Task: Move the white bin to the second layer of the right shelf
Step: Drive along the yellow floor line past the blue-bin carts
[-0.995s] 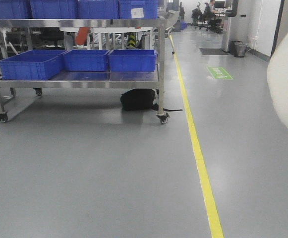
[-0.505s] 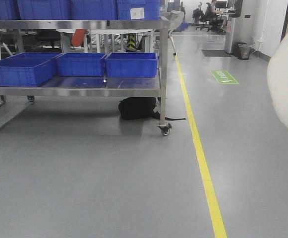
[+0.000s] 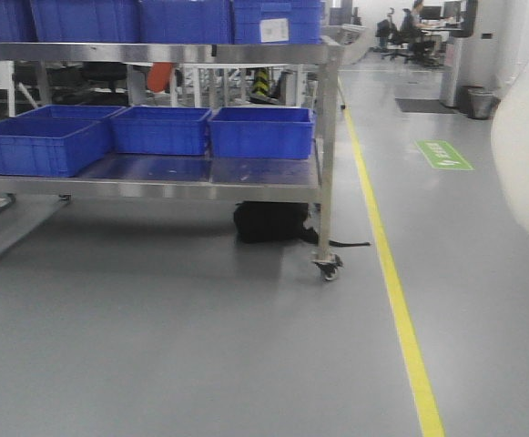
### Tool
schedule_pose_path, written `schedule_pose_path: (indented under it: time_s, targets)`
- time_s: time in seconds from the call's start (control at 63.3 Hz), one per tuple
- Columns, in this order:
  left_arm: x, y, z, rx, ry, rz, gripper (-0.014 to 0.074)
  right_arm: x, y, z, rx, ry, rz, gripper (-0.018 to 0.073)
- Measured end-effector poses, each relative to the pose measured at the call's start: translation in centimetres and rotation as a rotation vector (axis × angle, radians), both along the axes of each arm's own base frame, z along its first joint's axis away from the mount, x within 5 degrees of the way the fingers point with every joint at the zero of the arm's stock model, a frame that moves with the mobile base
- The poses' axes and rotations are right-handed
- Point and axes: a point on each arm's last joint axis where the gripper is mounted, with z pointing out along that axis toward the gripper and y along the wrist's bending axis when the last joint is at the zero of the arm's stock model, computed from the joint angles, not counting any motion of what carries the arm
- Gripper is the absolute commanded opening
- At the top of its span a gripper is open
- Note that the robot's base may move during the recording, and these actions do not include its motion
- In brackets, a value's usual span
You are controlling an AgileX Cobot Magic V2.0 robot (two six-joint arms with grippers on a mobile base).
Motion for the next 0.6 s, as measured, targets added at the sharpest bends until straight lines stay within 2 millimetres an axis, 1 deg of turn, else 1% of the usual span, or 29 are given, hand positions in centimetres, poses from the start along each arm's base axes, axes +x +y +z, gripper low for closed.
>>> schedule_pose_path:
  time_s: [0.6]
  targets:
    - [0.0,0.0,0.0,0.0,0.0,0.0,0.0085,0.0,0.0,0.0,0.0,0.0,0.0,0.0049]
